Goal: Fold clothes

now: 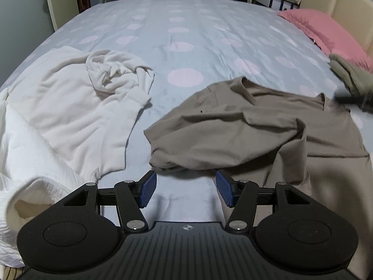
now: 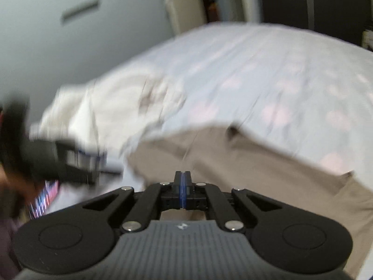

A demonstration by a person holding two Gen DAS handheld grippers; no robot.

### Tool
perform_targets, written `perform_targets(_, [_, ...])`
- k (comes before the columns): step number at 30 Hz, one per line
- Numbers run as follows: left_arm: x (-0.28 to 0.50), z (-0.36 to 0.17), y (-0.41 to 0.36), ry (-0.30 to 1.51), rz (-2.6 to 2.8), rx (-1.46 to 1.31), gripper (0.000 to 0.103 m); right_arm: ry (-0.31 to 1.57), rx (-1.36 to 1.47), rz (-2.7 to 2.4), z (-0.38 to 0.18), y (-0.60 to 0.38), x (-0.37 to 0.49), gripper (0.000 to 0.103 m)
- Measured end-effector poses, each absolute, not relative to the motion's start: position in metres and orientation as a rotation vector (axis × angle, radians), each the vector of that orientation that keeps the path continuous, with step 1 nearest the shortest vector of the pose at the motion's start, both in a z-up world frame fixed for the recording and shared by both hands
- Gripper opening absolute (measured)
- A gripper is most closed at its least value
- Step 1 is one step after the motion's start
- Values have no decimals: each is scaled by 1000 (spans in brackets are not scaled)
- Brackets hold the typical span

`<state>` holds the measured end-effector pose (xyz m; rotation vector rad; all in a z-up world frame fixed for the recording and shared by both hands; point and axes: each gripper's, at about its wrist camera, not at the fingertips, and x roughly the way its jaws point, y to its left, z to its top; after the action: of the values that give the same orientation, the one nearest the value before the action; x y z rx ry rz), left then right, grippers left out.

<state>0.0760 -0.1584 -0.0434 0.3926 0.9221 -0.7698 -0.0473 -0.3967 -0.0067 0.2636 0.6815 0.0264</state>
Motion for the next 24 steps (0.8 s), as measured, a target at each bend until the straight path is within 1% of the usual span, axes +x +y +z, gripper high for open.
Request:
perform_targets(2, [74,-46,-161,921,-764,416,55,650,276,-6,4,-410,-53,1])
perform_targets(3, [73,-47,-162,921,-760,428,55,652,284,-4,4,-412,-53,5])
perform_targets(5, [71,-49,-163,922,-762,439,55,683,313,28,-7,-408,-52,6])
perform_targets(7, [69,-51,-164,925,-768,444,54,723,314,75,-22,-396,-49,10])
perform_targets(11, [65,-53,-166,928,-789,451,54,798,276,133,-50,-368,-43,32])
perform_targets(14, [64,-54,-167,928,-798,457,54,836,228,156,-66,-351,-37,33])
perform_targets(16, [64,-54,-167,930,-800,454,54,856,200,165,-74,-343,-32,41])
perform_targets(17, [64,-54,-167,931,-802,453,54,861,197,166,-77,-341,-30,46])
perform_targets(18, [64,-54,-166,932,-803,452,54,867,195,166,-80,-340,-28,48])
perform_targets(24, [66,-56,-162,942,-800,448,54,913,158,165,-102,-333,-14,48])
